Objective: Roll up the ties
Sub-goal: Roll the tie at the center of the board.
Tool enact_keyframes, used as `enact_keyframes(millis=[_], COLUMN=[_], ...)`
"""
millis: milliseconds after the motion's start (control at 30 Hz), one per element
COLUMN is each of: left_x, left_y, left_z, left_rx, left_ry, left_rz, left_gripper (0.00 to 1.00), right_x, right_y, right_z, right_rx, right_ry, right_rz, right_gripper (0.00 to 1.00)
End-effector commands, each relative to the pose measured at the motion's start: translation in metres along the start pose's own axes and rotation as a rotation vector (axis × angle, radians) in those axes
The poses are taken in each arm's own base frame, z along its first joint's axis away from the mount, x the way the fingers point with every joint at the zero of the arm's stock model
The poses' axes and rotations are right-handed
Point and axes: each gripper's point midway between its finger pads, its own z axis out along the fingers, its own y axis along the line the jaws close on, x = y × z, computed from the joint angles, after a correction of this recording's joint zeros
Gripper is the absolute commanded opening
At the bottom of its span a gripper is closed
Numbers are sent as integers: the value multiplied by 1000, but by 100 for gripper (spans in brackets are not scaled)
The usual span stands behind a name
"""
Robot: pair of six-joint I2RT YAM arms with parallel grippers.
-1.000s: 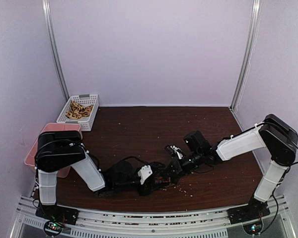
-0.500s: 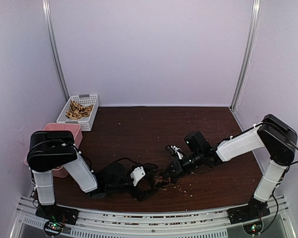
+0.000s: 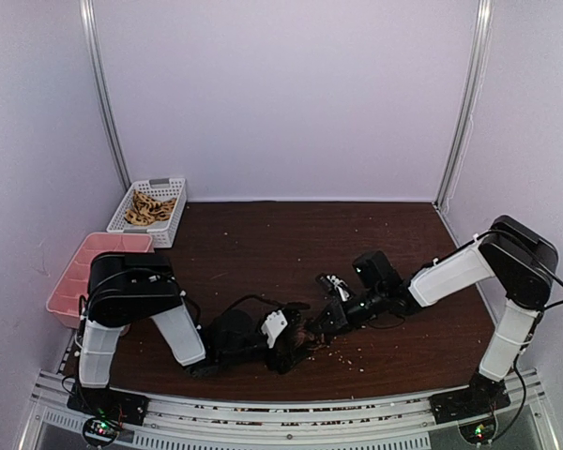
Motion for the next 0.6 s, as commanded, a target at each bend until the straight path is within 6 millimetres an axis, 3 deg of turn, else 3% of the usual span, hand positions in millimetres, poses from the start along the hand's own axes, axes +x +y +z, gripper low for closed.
enact_keyframes(millis=[0,167,400,567], left_x=[-19,-24,-40,-50], left_y=[-5,-1,5,-4], left_z=[10,9,-5,-6], left_rx=[23,-2,-47,5], left_ry=[-88,-87,-81,-79], left_rz=[-21,6,73,112], left_gripper=[82,75,77,73], right_x=[43,43,43,44], right_y=[-66,-66,-67,-68], right_z=[3,3,3,2], right_rx=[214,214,223,229], right_ry=[80,82,88,92], right_rz=[121,122,127,130], right_gripper=[0,0,0,0])
